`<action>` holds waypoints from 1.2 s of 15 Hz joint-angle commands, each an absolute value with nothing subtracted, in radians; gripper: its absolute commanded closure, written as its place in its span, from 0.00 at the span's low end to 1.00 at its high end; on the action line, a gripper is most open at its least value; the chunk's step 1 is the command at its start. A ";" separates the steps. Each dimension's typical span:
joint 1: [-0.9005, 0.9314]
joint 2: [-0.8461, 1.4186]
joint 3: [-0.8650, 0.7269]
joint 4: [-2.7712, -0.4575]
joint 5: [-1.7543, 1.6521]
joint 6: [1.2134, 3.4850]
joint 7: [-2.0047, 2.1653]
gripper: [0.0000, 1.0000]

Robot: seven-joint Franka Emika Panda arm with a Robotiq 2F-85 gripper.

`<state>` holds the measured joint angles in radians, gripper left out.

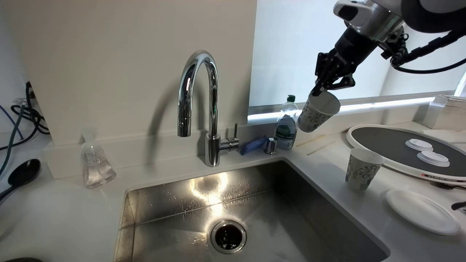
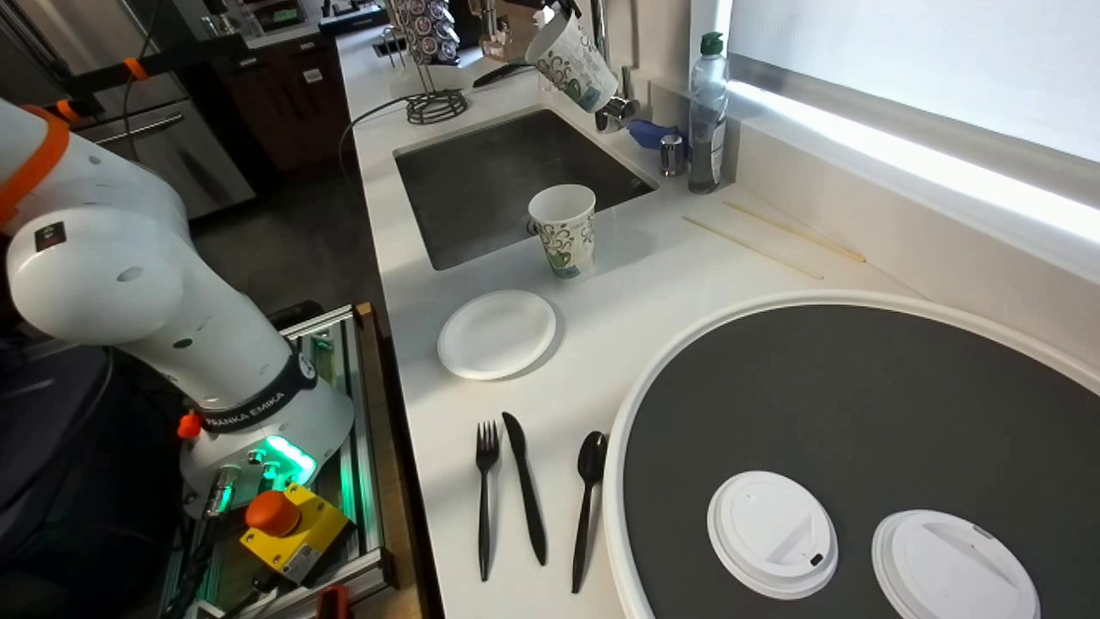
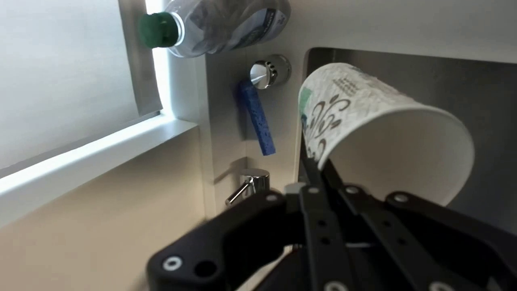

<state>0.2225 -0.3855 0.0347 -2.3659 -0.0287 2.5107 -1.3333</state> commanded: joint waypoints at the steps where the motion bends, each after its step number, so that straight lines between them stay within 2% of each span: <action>1: 0.248 -0.342 -0.007 -2.322 0.001 2.406 -1.411 0.99; 7: 0.231 -0.265 -0.020 -2.290 0.026 2.356 -1.504 0.99; 8: 0.216 -0.302 -0.001 -2.320 0.006 2.384 -1.458 0.96; 18: 0.211 -0.243 -0.022 -2.288 0.052 2.349 -1.523 0.99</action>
